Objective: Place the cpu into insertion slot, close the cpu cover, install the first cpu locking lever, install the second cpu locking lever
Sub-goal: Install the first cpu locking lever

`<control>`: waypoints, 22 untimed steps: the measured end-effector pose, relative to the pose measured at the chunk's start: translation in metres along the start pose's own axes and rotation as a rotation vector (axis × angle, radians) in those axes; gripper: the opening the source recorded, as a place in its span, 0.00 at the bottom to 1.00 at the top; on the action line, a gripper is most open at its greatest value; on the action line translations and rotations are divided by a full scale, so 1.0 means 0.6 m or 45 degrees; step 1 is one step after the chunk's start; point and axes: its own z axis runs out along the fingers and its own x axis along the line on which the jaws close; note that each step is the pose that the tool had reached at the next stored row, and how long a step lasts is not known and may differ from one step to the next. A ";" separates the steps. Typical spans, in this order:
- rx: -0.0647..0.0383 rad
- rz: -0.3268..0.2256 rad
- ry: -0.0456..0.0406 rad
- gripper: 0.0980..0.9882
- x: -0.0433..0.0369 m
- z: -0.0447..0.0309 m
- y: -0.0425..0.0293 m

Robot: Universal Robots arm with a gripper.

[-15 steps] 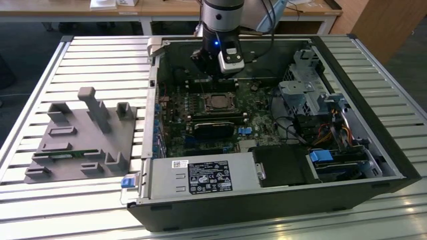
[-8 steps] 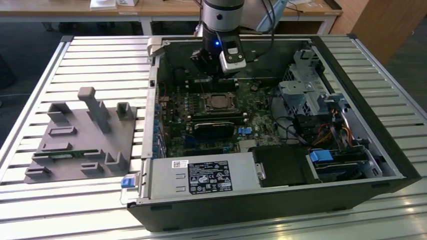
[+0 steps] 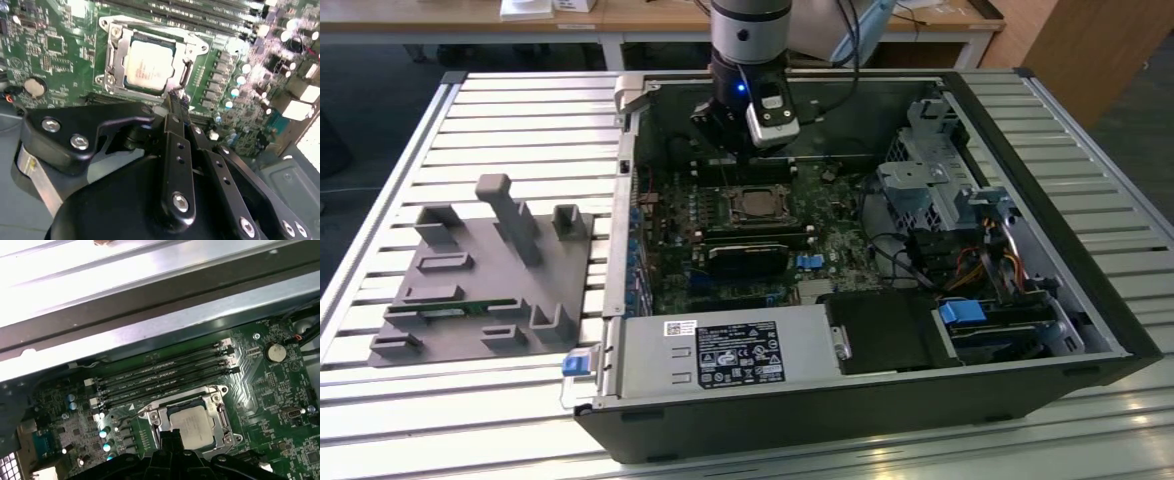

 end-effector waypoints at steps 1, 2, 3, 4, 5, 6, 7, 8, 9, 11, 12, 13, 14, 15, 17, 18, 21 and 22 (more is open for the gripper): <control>0.000 -0.022 0.001 0.01 0.000 0.000 0.000; 0.000 -0.045 0.002 0.01 0.000 0.001 0.000; 0.000 -0.068 0.003 0.01 0.000 0.001 0.000; 0.000 -0.092 0.004 0.01 0.000 0.002 0.000; 0.000 -0.115 0.005 0.01 0.000 0.003 0.000; 0.000 -0.137 0.006 0.01 0.000 0.003 0.000; 0.000 -0.155 0.006 0.01 0.000 0.003 0.000; -0.003 -0.160 -0.002 0.01 0.002 0.003 -0.001; -0.009 -0.160 -0.017 0.01 0.006 0.004 -0.002; -0.020 -0.161 -0.034 0.01 0.012 0.004 -0.004; -0.024 -0.161 -0.038 0.01 0.016 0.004 -0.005; -0.025 -0.162 -0.039 0.01 0.017 0.004 -0.006; -0.025 -0.163 -0.040 0.01 0.019 0.004 -0.006; -0.025 -0.164 -0.040 0.01 0.019 0.004 -0.006; -0.025 -0.166 -0.039 0.01 0.021 0.001 -0.006; -0.025 -0.167 -0.039 0.01 0.021 -0.001 -0.006; -0.025 -0.169 -0.039 0.01 0.024 -0.004 -0.005; -0.026 -0.170 -0.039 0.01 0.026 -0.004 -0.006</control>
